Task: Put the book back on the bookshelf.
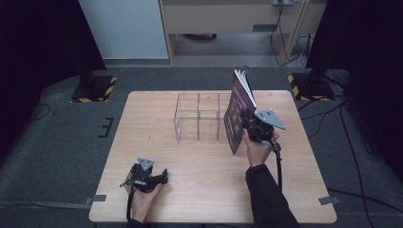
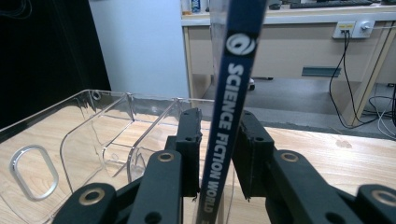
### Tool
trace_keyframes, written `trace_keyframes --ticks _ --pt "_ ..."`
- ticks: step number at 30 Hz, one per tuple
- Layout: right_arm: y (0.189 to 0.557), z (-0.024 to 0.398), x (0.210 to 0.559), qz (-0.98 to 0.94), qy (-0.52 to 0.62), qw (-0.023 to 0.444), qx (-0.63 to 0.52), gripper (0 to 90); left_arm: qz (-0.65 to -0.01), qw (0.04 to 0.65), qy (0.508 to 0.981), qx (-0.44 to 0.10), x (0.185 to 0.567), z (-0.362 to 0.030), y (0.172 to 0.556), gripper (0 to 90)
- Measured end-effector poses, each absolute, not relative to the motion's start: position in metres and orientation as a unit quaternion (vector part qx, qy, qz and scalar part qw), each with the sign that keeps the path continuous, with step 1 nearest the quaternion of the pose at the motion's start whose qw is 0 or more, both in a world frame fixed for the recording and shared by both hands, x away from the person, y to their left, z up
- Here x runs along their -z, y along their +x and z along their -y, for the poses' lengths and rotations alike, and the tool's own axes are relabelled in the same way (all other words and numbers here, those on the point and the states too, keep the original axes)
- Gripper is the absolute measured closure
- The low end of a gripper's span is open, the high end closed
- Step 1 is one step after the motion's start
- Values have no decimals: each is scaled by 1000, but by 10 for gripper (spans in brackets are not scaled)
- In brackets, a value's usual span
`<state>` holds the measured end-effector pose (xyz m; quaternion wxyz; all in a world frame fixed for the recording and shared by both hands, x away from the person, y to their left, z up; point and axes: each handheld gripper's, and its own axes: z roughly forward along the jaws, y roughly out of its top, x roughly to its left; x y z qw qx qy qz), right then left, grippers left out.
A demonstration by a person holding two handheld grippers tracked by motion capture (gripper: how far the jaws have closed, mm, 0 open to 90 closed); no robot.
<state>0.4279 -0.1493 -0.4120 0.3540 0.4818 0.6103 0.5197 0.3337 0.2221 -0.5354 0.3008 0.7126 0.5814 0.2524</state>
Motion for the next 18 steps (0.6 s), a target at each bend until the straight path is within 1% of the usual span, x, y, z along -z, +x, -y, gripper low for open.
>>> trace_keyframes --ticks 4,5,6,7,9,10,11,12,13,14,16,17,18 --pt "428 149 413 -612 483 355 -516 696 -582 301 712 -252 535 -222 334 125" --pt "429 150 413 -612 484 357 -513 661 -581 301 713 -252 535 -222 334 125" --pt "429 150 413 -612 484 357 -513 661 -581 301 713 -252 535 -222 334 125" --pt "429 150 413 -613 485 356 -512 636 -582 301 712 -252 535 -222 334 125" --pt "428 152 412 -613 485 356 -512 572 -582 301 713 -252 535 -222 334 125" --pt "425 154 410 -614 483 351 -516 502 -582 301 713 -252 535 -222 334 125" --pt "425 155 409 -616 483 344 -519 463 -582 301 713 -252 535 -222 334 125" --pt "423 157 408 -618 482 336 -522 439 -582 301 712 -252 535 -222 334 125" --pt "423 157 408 -618 482 336 -522 439 -582 301 712 -252 535 -222 334 125" --pt "421 158 407 -619 479 332 -527 407 -581 301 713 -252 535 -222 334 125" --pt "418 163 405 -619 473 310 -545 348 -582 301 713 -252 535 -222 334 125" --pt "414 169 404 -621 469 287 -559 279 -582 301 712 -252 535 -222 334 125" --pt "414 169 404 -621 469 287 -559 279 -581 301 713 -252 535 -222 334 125"
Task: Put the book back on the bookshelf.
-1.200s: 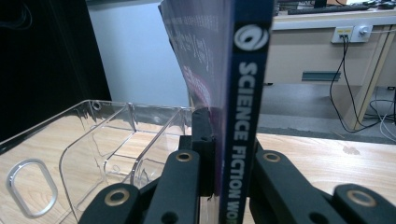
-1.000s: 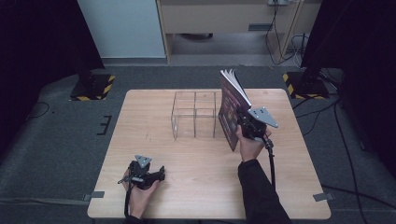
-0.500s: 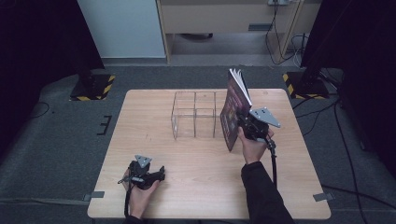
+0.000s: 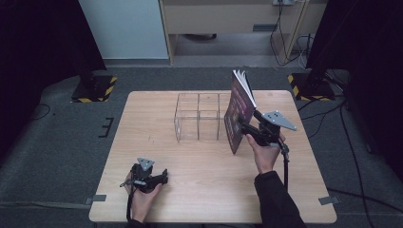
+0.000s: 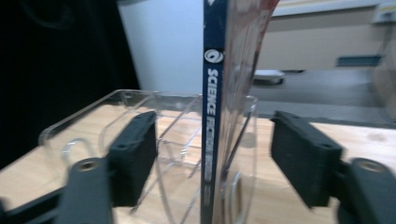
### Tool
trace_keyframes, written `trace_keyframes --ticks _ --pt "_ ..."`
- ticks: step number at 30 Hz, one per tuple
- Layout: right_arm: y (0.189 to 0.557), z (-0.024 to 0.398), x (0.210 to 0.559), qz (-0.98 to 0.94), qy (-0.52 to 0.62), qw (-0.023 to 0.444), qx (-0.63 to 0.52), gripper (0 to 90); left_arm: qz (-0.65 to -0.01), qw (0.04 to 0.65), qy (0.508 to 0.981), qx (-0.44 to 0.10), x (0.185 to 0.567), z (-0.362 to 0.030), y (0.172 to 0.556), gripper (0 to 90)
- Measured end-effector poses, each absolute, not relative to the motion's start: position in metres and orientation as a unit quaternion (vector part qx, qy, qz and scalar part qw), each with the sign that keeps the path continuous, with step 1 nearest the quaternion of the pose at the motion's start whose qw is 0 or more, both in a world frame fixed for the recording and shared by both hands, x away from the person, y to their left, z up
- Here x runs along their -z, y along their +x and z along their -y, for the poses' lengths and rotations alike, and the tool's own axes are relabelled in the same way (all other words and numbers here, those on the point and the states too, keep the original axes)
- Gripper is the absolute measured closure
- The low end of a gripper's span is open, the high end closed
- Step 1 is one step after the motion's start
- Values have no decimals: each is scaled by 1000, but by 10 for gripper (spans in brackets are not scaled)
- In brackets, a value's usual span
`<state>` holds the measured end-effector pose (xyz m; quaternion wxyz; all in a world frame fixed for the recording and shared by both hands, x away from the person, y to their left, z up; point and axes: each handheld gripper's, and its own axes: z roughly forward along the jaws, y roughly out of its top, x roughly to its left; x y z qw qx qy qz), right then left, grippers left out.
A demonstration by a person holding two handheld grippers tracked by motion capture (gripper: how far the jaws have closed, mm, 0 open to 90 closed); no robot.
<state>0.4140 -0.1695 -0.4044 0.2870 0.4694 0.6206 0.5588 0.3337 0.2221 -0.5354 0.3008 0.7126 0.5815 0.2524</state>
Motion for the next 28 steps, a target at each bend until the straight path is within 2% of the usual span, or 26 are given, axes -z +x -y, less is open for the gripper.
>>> trace_keyframes --ticks 1,4,10,20,28 --pt "409 176 405 -627 466 262 -566 231 -581 301 713 -252 535 -222 334 125" --pt "402 183 408 -637 462 243 -567 183 -582 301 712 -252 535 -222 334 125" --pt "381 204 432 -665 458 222 -547 130 -582 301 713 -252 535 -222 334 125" --pt "366 239 497 -720 492 212 -442 78 -580 301 714 -251 535 -222 334 116" --pt "352 266 523 -732 519 228 -379 77 -579 302 716 -248 536 -222 334 107"
